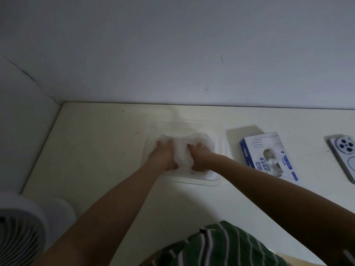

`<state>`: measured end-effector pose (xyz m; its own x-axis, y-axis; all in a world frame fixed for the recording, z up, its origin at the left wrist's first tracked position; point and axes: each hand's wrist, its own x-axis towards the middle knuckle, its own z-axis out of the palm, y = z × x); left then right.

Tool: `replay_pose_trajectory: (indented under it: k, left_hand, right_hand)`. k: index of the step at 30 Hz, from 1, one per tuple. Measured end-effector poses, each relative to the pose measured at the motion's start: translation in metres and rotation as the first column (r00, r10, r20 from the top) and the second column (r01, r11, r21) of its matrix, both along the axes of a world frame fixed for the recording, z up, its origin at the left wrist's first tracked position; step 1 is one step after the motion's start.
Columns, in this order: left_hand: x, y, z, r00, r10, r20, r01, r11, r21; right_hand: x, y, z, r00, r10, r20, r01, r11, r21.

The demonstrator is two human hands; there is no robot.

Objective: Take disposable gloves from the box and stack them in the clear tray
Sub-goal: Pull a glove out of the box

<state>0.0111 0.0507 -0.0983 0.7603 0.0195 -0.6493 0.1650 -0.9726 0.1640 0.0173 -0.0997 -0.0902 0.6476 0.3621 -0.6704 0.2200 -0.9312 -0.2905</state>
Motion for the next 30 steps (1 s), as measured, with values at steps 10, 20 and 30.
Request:
replay_pose_trajectory:
  k: [10, 20, 30]
  left_hand:
    - [0.01, -0.101, 0.071, 0.711, 0.152, 0.687, 0.091, 0.948, -0.304]
    - [-0.012, -0.23, 0.031, 0.907, -0.251, 0.338, 0.37, 0.858, -0.357]
    - [-0.007, -0.241, 0.0, 0.951, -0.233, 0.204, 0.296, 0.878, -0.375]
  right_hand:
    - [0.005, -0.105, 0.079, 0.78, -0.503, 0.371, 0.288, 0.816, 0.501]
    - [-0.046, -0.237, 0.016, 0.671, -0.685, 0.283, 0.71, 0.704, 0.02]
    - [-0.037, -0.245, 0.006, 0.502, -0.865, -0.006, 0.754, 0.434, 0.494]
